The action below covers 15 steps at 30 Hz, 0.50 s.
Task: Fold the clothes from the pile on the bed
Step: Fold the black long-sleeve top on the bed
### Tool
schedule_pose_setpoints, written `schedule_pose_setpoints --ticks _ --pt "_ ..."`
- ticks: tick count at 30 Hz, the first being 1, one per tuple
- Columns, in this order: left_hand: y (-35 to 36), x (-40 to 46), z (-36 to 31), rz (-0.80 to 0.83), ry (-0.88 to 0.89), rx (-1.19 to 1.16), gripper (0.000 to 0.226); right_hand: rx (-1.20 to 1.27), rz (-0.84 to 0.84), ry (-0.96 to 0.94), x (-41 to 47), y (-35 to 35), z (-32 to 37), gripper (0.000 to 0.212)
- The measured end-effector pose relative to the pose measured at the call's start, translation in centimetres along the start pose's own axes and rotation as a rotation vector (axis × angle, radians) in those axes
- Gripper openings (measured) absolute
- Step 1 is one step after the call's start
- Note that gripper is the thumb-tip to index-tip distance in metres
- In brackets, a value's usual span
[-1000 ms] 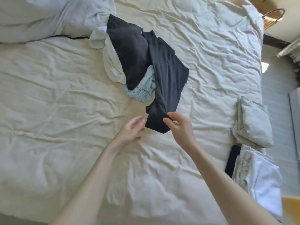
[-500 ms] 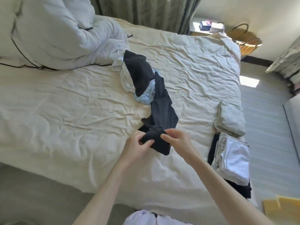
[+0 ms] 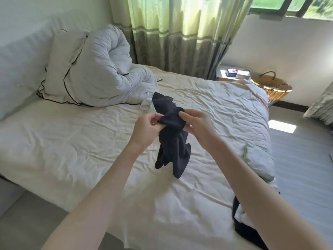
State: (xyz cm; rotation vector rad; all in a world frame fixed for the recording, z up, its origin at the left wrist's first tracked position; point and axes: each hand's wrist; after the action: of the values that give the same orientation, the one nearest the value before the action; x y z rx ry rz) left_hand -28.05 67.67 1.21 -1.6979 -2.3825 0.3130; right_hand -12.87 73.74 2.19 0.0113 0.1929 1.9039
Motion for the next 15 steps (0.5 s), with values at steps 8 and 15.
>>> schedule_pose_setpoints --ticks 8,15 --pt "-1.5 5.7 -6.1 0.000 -0.169 -0.107 0.003 -0.396 -0.284 -0.252 -0.8 -0.3 -4.2 0.016" --pt "0.0 8.2 -9.7 0.027 -0.246 -0.377 0.003 -0.694 -0.307 -0.200 2.2 2.8 -7.3 0.059"
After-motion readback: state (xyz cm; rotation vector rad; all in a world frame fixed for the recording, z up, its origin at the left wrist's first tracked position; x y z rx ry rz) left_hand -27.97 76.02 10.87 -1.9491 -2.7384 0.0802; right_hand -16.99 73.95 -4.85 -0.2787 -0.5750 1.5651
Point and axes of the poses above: each hand's wrist, its own x-axis towards the middle knuckle, its own y-axis out of the palm, z = x × y, and after that the axes turned 3 degrees about -y, right-handed
